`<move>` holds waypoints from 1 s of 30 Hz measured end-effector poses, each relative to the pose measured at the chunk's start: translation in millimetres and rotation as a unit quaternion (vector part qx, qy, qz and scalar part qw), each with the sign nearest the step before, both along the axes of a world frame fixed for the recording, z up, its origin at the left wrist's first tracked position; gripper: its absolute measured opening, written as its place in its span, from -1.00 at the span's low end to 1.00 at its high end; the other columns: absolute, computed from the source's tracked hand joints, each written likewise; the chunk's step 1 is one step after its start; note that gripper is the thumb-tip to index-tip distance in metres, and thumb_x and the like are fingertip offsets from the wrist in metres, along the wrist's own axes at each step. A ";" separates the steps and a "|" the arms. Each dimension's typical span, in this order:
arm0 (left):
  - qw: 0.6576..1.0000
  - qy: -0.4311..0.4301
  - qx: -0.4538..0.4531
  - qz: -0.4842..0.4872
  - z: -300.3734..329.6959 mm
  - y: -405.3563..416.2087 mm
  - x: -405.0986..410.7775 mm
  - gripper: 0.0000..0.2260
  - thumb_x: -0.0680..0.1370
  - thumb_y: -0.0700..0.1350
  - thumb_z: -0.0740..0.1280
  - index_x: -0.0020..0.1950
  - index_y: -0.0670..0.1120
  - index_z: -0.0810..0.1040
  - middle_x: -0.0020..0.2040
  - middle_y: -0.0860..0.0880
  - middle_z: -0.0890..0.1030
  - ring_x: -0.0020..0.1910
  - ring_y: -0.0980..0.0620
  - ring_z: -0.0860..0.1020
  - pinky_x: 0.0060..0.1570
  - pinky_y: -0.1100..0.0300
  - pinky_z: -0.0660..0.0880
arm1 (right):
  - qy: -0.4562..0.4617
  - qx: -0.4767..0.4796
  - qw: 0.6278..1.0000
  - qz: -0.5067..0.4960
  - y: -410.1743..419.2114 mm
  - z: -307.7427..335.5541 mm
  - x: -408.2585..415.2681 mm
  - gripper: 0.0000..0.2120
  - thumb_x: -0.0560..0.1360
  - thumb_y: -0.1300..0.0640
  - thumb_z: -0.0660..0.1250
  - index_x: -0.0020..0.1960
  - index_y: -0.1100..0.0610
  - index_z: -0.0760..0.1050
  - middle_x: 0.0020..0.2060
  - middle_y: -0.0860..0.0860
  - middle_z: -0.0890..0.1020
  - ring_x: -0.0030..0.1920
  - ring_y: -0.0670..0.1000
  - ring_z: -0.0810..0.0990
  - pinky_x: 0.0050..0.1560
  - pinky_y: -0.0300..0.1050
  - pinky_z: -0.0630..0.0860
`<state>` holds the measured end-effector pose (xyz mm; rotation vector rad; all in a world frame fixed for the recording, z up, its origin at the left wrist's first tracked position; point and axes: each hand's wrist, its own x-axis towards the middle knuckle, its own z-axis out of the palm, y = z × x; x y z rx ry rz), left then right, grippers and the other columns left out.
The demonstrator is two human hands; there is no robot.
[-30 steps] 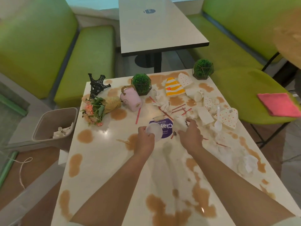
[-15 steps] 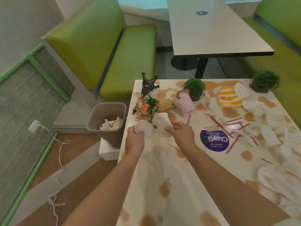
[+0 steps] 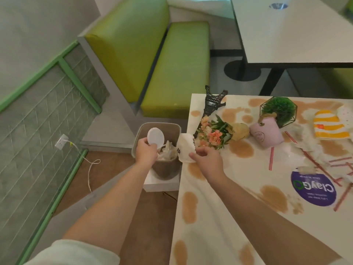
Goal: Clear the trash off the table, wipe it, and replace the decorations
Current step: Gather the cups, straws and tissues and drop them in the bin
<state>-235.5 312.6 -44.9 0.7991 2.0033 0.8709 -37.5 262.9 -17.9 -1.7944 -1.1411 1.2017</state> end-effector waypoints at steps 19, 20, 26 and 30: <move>0.983 0.117 0.034 -0.140 12.9 -30.2 8.1 -0.76 0.63 0.04 0.18 0.20 -0.03 0.49 0.08 0.05 0.56 0.02 0.04 0.52 -0.10 0.13 0.40 | -0.019 -0.090 0.993 0.077 35.7 -13.1 -44.7 -0.66 0.57 0.20 0.25 0.34 0.14 0.51 0.23 0.06 0.57 0.20 0.09 0.54 0.06 -0.12 0.49; 0.981 0.117 0.030 -0.151 13.7 -32.9 13.9 -0.77 0.63 0.05 0.17 0.19 -0.01 0.49 0.09 0.05 0.56 0.03 0.03 0.52 -0.07 0.12 0.42 | -0.024 -0.079 0.994 0.073 28.2 -11.5 -37.1 -0.69 0.57 0.19 0.26 0.30 0.13 0.54 0.19 0.05 0.59 0.15 0.07 0.55 0.00 -0.13 0.47; 0.966 0.110 0.035 -0.230 20.0 -49.5 66.0 -0.76 0.62 0.10 0.19 0.13 0.00 0.52 0.02 0.06 0.60 0.02 0.06 0.50 -0.04 0.12 0.39 | -0.044 -0.028 0.998 0.021 -15.0 -1.9 26.5 -0.87 0.53 0.04 0.30 -0.20 -0.03 0.51 -0.11 0.02 0.66 -0.11 0.08 0.61 -0.24 -0.12 0.49; 0.953 0.104 0.023 -0.284 21.4 -58.7 114.0 -0.76 0.60 0.13 0.20 0.09 0.02 0.54 0.00 0.03 0.63 -0.02 -0.01 0.58 -0.05 0.08 0.50 | -0.054 -0.028 0.997 -0.041 -40.1 4.8 78.8 -0.87 0.52 0.05 0.31 -0.12 0.09 0.56 -0.14 0.05 0.66 -0.20 0.06 0.58 -0.20 -0.05 0.53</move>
